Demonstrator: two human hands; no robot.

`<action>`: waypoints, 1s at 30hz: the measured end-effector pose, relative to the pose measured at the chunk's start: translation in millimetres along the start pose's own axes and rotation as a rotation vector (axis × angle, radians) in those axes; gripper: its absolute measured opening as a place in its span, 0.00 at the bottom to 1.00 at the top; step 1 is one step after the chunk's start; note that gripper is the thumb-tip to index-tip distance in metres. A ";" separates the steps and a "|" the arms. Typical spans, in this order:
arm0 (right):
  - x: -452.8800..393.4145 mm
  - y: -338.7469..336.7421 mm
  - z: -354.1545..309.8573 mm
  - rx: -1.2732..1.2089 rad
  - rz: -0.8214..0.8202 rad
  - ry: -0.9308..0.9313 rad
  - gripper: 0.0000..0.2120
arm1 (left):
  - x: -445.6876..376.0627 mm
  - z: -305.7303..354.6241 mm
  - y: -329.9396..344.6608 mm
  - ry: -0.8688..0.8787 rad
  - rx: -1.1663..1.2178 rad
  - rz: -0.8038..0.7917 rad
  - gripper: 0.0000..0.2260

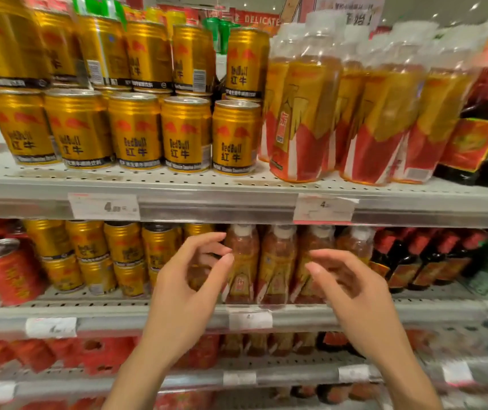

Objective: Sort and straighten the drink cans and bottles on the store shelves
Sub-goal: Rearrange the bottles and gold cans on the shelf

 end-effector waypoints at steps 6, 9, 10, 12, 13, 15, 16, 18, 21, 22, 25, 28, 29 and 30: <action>-8.5 -57.7 24.1 -0.033 -0.023 0.016 0.06 | 11.6 9.7 49.7 -0.029 0.016 0.033 0.09; -14.7 -75.7 26.4 -0.044 -0.013 0.020 0.06 | 7.1 19.3 60.5 -0.005 0.005 0.050 0.09; -17.8 -80.7 23.9 -0.033 -0.005 0.006 0.06 | 4.0 23.6 62.9 0.010 -0.001 0.054 0.09; -24.5 -91.4 14.1 0.004 0.027 -0.039 0.06 | -4.6 35.4 67.2 0.053 -0.019 0.051 0.10; -27.6 -96.9 6.0 0.030 0.047 -0.072 0.06 | -10.2 43.5 68.9 0.087 -0.037 0.043 0.10; -34.7 -104.5 -16.8 0.098 0.072 -0.161 0.06 | -22.5 61.3 70.2 0.159 -0.073 0.037 0.11; -38.8 -107.0 -31.1 0.136 0.071 -0.213 0.07 | -28.8 70.6 70.0 0.193 -0.082 0.044 0.11; -48.0 -112.6 -66.7 0.222 0.094 -0.347 0.07 | -42.5 89.4 70.1 0.262 -0.108 0.049 0.11; -61.7 -118.9 -126.0 0.378 0.180 -0.580 0.08 | -64.5 122.4 69.0 0.430 -0.244 0.033 0.13; -66.4 -120.3 -143.1 0.423 0.210 -0.643 0.08 | -70.8 134.0 68.0 0.503 -0.305 0.032 0.14; -83.9 -123.6 -188.9 0.564 0.282 -0.811 0.08 | -93.7 162.4 63.1 0.640 -0.446 0.044 0.17; -101.5 -125.8 -225.5 0.756 0.366 -0.949 0.10 | -121.5 185.9 66.6 0.668 -0.530 0.001 0.22; -109.6 -126.5 -234.0 0.802 0.381 -0.964 0.10 | -133.0 190.9 69.1 0.659 -0.552 -0.023 0.24; -119.3 -126.2 -241.3 0.842 0.381 -0.960 0.11 | -144.3 194.5 71.8 0.642 -0.568 -0.046 0.26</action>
Point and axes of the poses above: each hand's wrist, its own x-axis away from the middle knuckle, its own y-axis out of the palm, z = x × y, the point moved 10 cm from there along -x, towards the middle knuckle, and after that the axes turned 8 degrees about x, right-handed, at the moved point
